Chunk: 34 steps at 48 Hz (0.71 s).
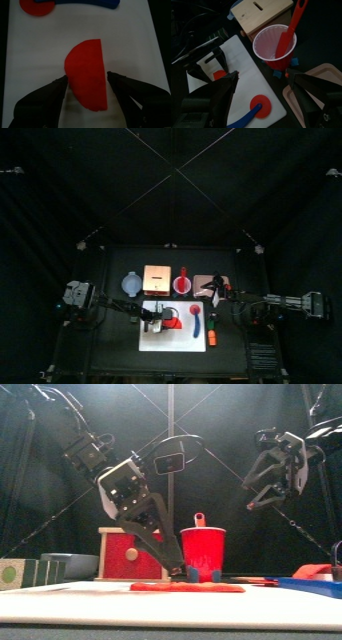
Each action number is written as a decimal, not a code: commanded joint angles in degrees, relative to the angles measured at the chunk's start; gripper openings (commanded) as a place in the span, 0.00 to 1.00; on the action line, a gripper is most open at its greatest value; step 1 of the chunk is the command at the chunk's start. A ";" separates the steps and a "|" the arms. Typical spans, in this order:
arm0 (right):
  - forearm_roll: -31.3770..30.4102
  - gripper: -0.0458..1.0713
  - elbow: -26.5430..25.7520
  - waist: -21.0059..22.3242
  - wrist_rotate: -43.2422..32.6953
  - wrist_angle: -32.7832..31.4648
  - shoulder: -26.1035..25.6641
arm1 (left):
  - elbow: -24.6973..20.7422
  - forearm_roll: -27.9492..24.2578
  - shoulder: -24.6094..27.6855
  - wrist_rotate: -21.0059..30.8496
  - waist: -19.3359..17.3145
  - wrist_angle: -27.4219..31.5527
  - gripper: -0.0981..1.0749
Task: Grab top half of dough
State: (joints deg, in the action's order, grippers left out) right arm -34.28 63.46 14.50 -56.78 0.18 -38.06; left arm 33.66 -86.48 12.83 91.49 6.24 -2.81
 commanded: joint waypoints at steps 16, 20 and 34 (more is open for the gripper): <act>0.09 0.97 -0.79 0.00 -0.09 0.18 -0.18 | 0.35 0.18 0.35 0.00 0.09 3.43 0.91; 0.26 0.97 -0.79 0.00 -0.09 0.26 -0.18 | -0.09 0.18 0.18 0.00 0.26 2.46 0.91; 0.62 0.97 -0.70 0.18 0.00 0.18 -0.09 | -0.18 2.11 -1.85 0.00 0.26 1.58 0.91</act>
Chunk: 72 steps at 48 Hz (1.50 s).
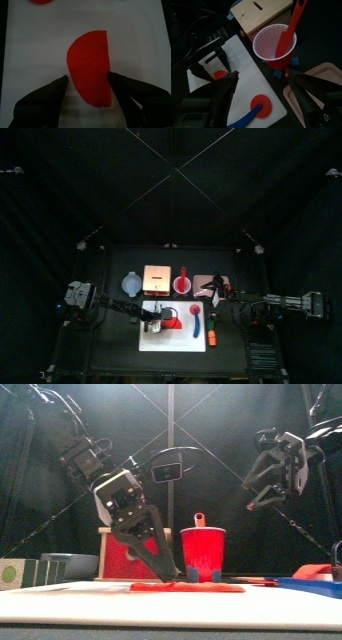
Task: Grab top half of dough
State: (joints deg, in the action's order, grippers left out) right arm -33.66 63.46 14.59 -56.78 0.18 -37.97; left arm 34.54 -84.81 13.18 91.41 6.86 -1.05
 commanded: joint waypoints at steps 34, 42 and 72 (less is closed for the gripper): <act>0.00 0.97 -0.53 0.26 -0.09 0.18 0.00 | -0.79 2.20 -0.18 0.09 0.70 -0.53 0.91; 0.00 0.97 -0.53 0.35 0.00 0.18 0.09 | -0.70 2.37 -0.18 0.09 1.49 -0.53 0.91; 0.00 0.97 -0.53 0.44 -0.09 0.18 0.35 | -0.44 2.64 1.93 0.09 1.58 1.41 0.91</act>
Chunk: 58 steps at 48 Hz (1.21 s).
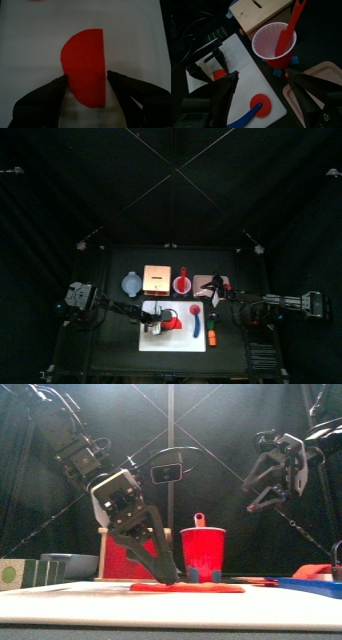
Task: Grab top half of dough
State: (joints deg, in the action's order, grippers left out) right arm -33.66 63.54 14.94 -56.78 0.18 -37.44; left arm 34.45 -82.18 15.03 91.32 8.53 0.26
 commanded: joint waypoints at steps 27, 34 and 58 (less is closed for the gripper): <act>0.00 0.97 -0.53 0.09 -0.09 0.18 0.18 | 0.79 -0.35 0.70 0.00 0.44 3.60 0.90; 0.00 0.97 -0.53 0.09 -0.09 0.18 0.18 | 1.49 -0.44 0.79 0.00 0.44 4.22 0.89; 0.00 0.97 -0.53 0.09 -0.09 0.18 0.35 | 2.11 -0.35 0.44 0.00 0.53 6.50 0.89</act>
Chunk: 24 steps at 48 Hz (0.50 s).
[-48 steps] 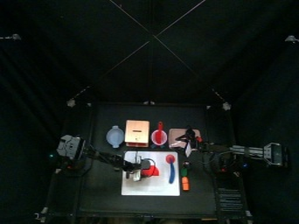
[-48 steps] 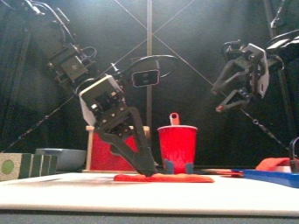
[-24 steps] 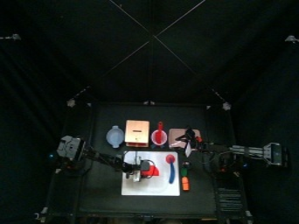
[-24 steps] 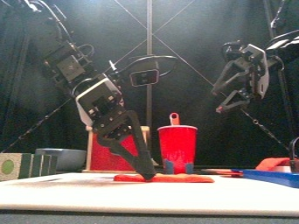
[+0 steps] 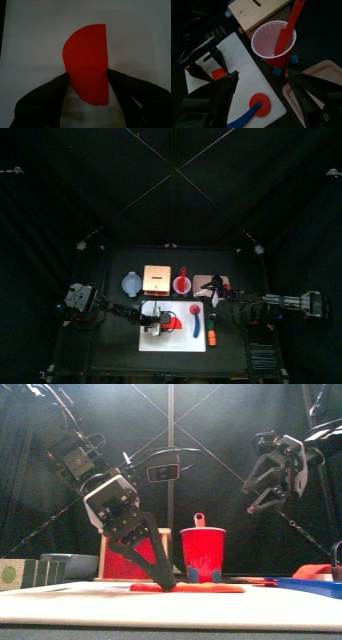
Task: Grab top half of dough
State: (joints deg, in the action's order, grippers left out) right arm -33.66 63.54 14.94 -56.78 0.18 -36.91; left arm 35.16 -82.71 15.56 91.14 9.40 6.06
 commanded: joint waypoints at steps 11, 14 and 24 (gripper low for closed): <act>0.00 0.97 -0.53 0.09 -0.09 0.18 -0.18 | 1.58 0.18 -0.18 0.18 -0.35 0.97 0.86; 0.00 0.97 -0.53 0.09 -0.09 0.18 -0.09 | 1.58 0.18 -0.18 0.18 -0.35 0.97 0.85; 0.00 0.97 -0.53 0.09 -0.09 0.18 -0.09 | 1.58 0.26 -0.18 0.18 -0.35 0.97 0.83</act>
State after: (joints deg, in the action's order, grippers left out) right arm -33.66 63.63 14.94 -56.78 0.18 -36.83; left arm 35.51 -82.71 15.38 91.14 9.40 6.77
